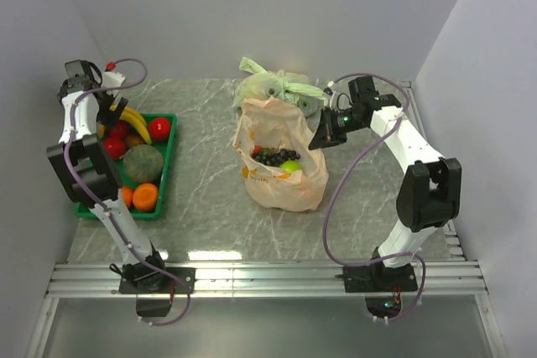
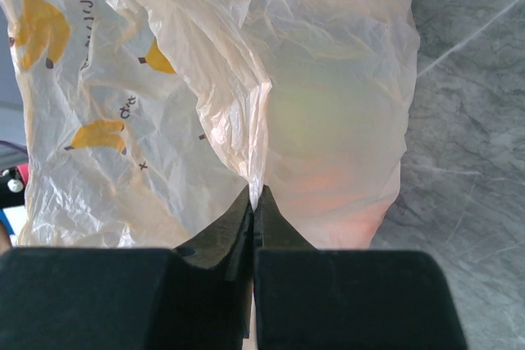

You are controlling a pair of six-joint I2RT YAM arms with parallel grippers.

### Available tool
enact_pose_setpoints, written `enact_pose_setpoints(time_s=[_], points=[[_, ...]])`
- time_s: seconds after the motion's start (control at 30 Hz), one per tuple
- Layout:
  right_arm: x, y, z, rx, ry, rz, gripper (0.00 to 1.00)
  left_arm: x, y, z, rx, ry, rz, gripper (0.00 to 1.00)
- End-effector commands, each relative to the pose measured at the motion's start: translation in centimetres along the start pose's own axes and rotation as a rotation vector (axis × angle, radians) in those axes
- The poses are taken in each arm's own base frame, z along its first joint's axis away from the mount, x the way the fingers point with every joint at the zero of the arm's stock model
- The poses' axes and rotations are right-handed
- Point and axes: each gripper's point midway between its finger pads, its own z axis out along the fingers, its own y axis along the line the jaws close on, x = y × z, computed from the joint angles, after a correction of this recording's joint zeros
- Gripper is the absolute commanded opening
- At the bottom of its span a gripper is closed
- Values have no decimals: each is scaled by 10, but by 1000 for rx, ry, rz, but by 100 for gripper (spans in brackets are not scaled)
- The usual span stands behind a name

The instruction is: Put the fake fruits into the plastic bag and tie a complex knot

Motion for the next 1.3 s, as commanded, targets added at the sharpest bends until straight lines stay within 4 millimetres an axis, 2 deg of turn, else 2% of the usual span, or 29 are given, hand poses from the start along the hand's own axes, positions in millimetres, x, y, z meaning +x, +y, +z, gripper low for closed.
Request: enact_pose_setpoints(time_s=[0.0, 0.03, 0.37, 0.47, 0.57, 0.63, 0.7, 0.93, 1.0, 1.17, 1.27], points=[[-16, 7, -9, 7, -36, -34, 0, -20, 13, 11, -25, -56, 51, 99], [-16, 6, -8, 10, -34, -33, 0, -25, 17, 11, -29, -69, 50, 99], [-17, 2, -6, 19, -30, -26, 0, -34, -8, 42, 65, -109, 63, 99], [-17, 1, -6, 22, -28, -27, 0, -34, -18, 51, 108, -103, 51, 95], [-18, 2, -7, 22, -30, -29, 0, -34, -28, 55, 154, -93, 53, 85], [-17, 2, -6, 20, -29, -28, 0, -33, -33, 55, 176, -97, 58, 74], [-18, 3, -7, 14, -30, -30, 0, -32, -38, 52, 191, -97, 59, 61], [-19, 7, -9, 6, -37, -35, 0, -25, -44, 36, 226, -79, 52, 35], [-19, 8, -9, 1, -38, -35, 0, -26, -40, 27, 208, -82, 48, 26], [-20, 12, -11, -8, -48, -42, 0, -29, -30, -3, 167, -100, 28, 15], [-21, 13, -13, -10, -56, -47, 0, -33, -16, -22, 105, -110, 5, 1]])
